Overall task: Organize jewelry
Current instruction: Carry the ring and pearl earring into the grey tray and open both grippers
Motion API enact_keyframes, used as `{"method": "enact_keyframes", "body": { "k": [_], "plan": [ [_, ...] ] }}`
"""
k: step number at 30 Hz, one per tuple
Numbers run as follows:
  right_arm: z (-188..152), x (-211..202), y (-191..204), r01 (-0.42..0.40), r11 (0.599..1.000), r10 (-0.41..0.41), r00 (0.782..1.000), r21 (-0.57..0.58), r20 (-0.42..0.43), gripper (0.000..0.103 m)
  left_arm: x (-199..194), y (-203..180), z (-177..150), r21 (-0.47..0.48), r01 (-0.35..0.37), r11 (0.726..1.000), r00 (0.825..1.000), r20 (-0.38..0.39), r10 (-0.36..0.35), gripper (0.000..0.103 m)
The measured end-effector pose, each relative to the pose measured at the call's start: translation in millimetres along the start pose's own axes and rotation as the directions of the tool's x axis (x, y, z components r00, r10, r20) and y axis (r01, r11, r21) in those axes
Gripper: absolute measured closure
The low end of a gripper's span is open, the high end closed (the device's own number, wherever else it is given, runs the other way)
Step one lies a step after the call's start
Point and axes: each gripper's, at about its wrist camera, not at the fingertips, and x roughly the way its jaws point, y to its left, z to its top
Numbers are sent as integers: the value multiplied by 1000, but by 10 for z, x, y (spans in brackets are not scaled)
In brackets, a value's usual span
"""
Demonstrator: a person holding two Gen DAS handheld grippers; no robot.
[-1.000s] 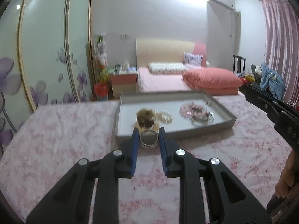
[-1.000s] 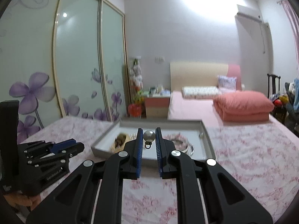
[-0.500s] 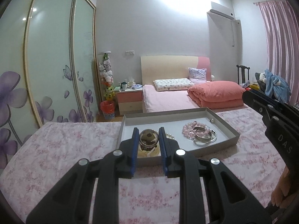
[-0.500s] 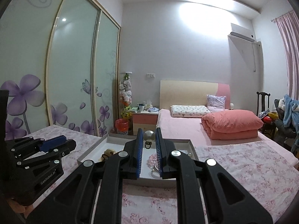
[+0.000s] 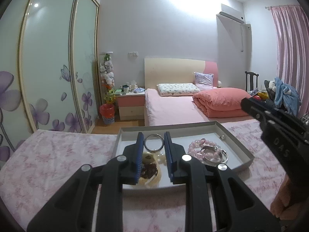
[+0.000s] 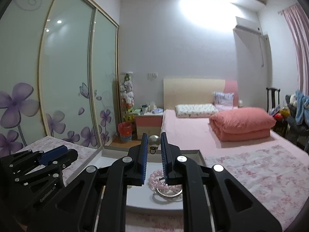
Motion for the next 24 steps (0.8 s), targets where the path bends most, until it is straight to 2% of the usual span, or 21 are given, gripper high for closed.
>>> {"method": "enact_keyframes", "body": {
  "k": [5,10,17,19,21,24],
  "plan": [
    [-53,434,-59,-17,999,20,995,36,-93,89,363,-17,30,-14,15,1000,999,-45,-16,81],
    [-203,802,-132,-17,996,33,978,82,-205,89,670,-4,11,-25,22,999,996,-88,-24,81],
    [-309,1022,-192,-9,991,49,954,135,-296,88,892,-10,-37,-30,44,999,990,-130,-48,81],
    [-325,1052,-207,-28,987,78,945,159,-318,84,947,27,-42,-49,50,998,988,-142,-57,79],
    [-319,1064,-215,-24,985,78,944,169,-321,62,984,67,-50,-63,54,997,986,-152,-63,73],
    [-293,1022,-247,-18,986,70,949,168,-307,62,986,114,-49,-82,59,995,985,-154,-71,71]
  ]
}}
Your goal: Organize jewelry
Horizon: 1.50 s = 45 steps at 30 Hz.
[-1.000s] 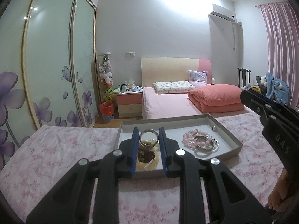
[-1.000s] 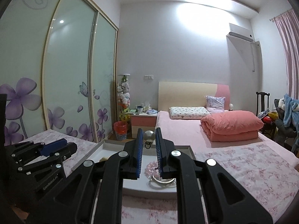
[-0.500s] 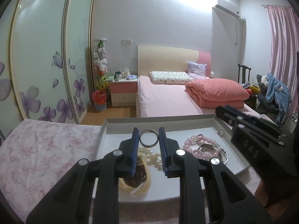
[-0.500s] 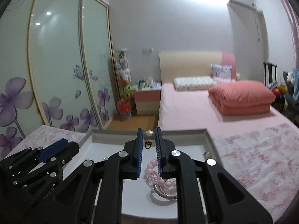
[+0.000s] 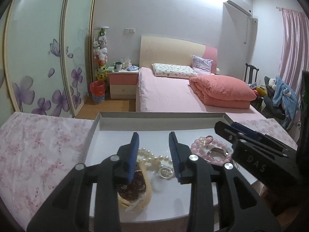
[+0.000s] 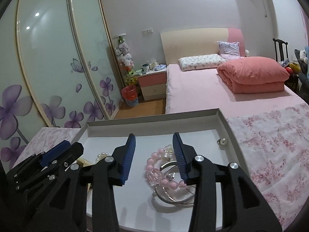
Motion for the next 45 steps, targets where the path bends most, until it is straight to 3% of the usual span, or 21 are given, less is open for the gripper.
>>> {"method": "enact_keyframes", "body": {
  "k": [9,16,18,22,26,28,32,40,45],
  "plan": [
    [102,-261,-135,11,999,-13,999,34,46,62,-258,142,60,-33,-13,999,1000,25,14,69],
    [7,-641,-37,19,1000,-19,997,-2,76,61,-686,239,1,-39,-38,999,997,69,40,51],
    [-33,-751,1,21,1000,-20,997,-13,81,48,-829,261,-43,-36,-45,998,995,84,48,44],
    [-139,-1001,99,26,998,-21,995,-51,102,38,-1150,270,-174,-14,-69,998,991,113,70,28],
    [-251,-1279,188,61,995,-49,988,-80,145,16,-1454,263,-289,10,-104,995,983,152,101,14],
    [-281,-1382,212,87,992,-72,983,-88,166,11,-1607,251,-353,19,-110,994,979,172,105,7],
    [-393,-1599,238,137,986,-118,977,-94,179,8,-1844,210,-502,41,-127,991,973,200,117,4],
    [-647,-1831,248,155,981,-136,978,-119,156,6,-2119,160,-799,55,-152,987,969,203,138,4],
    [-835,-1988,302,173,972,-141,972,-162,189,6,-2211,153,-929,51,-165,985,967,207,151,4]
  ]
}}
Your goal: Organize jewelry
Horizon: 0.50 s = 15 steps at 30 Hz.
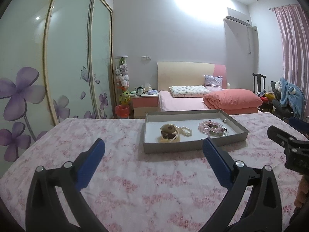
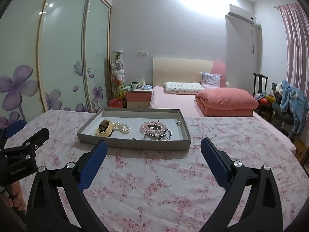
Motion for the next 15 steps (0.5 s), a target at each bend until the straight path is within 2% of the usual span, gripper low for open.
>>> {"method": "enact_keyframes", "body": {
  "k": [9,15],
  "plan": [
    [-155,-211,45,-4,1000,5,999,-5,36,6,-169,3,-109,-6,-2,1000,1000,29,2,4],
    [-211,-210,26,2,1000,-2,1000,1,27,6,-215,-15,-140,-18,14,1000,1000,26,-13,4]
  ]
}}
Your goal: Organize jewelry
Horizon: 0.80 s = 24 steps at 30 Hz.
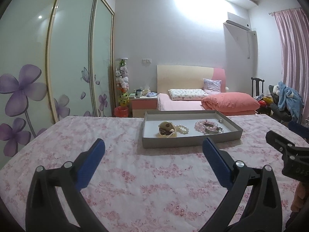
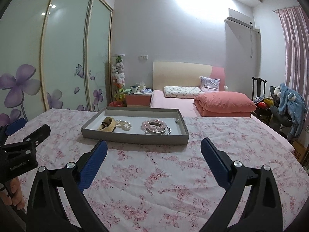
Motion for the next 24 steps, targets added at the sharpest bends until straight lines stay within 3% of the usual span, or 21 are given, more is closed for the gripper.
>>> {"method": "enact_keyframes", "body": {
  "k": [24],
  "plan": [
    [-48,14,-59,-7,1000,8,1000,24,-15,6,-1,-72,-8,10,19,1000,1000,-6,-19,4]
  ]
}}
